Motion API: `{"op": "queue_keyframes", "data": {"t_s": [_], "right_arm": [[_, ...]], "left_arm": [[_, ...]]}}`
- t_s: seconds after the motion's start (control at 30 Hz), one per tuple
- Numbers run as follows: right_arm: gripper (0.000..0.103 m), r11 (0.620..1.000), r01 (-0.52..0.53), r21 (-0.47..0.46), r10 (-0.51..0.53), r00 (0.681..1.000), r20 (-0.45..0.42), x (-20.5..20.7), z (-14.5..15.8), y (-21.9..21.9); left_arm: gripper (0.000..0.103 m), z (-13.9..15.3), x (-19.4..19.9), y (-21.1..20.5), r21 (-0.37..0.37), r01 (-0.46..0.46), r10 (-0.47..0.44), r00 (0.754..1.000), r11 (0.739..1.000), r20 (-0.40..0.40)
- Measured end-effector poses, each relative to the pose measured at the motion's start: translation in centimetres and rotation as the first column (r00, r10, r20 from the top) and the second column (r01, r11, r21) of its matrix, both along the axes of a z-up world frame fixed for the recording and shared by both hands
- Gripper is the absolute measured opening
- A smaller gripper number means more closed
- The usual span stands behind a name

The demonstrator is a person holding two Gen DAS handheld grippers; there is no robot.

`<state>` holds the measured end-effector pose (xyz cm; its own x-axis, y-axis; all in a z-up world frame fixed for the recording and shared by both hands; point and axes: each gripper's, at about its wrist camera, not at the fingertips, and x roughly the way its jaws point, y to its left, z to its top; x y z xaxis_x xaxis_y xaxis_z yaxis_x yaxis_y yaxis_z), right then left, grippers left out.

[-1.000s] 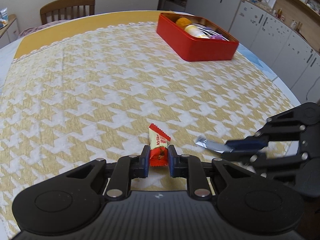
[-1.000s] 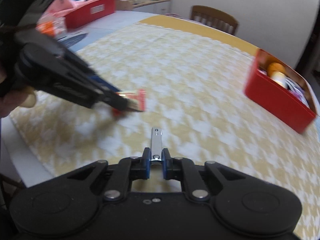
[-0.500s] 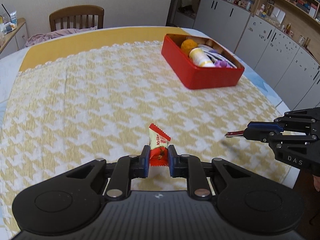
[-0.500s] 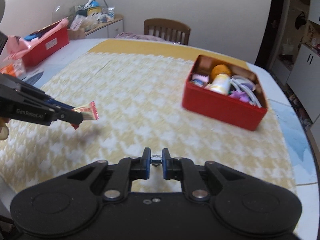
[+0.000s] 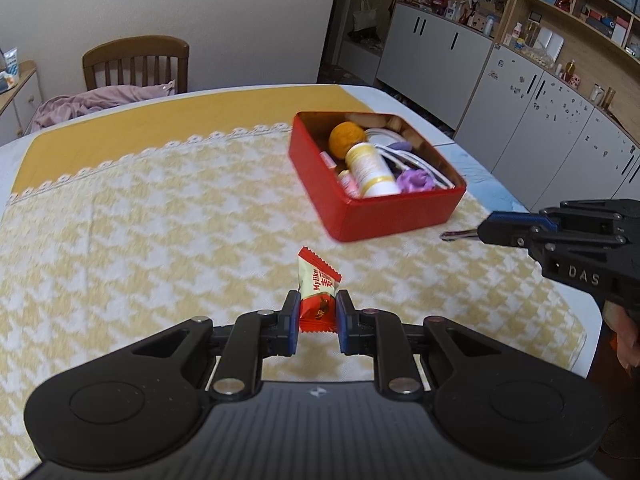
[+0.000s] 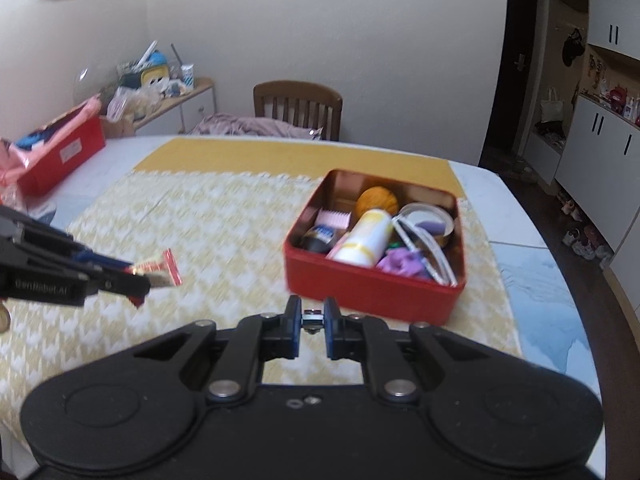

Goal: Organize rigid objects
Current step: 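Carry the candy into the red tin with the left tool while the right carries its item in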

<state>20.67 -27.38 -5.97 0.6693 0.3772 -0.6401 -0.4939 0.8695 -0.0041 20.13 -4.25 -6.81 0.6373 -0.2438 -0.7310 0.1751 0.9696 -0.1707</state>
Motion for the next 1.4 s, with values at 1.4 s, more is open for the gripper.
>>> {"op": "queue_keyframes", "data": {"t_s": [1.4], "right_arm": [[0.010, 0.993, -0.106, -0.045, 0.104, 0.994, -0.029, 15.8, -3.9, -1.9]], "left_arm": [[0.018, -3.4, 21.3, -9.6, 0.138, -0.086, 0.097, 0.993, 0.987, -0.074]]}}
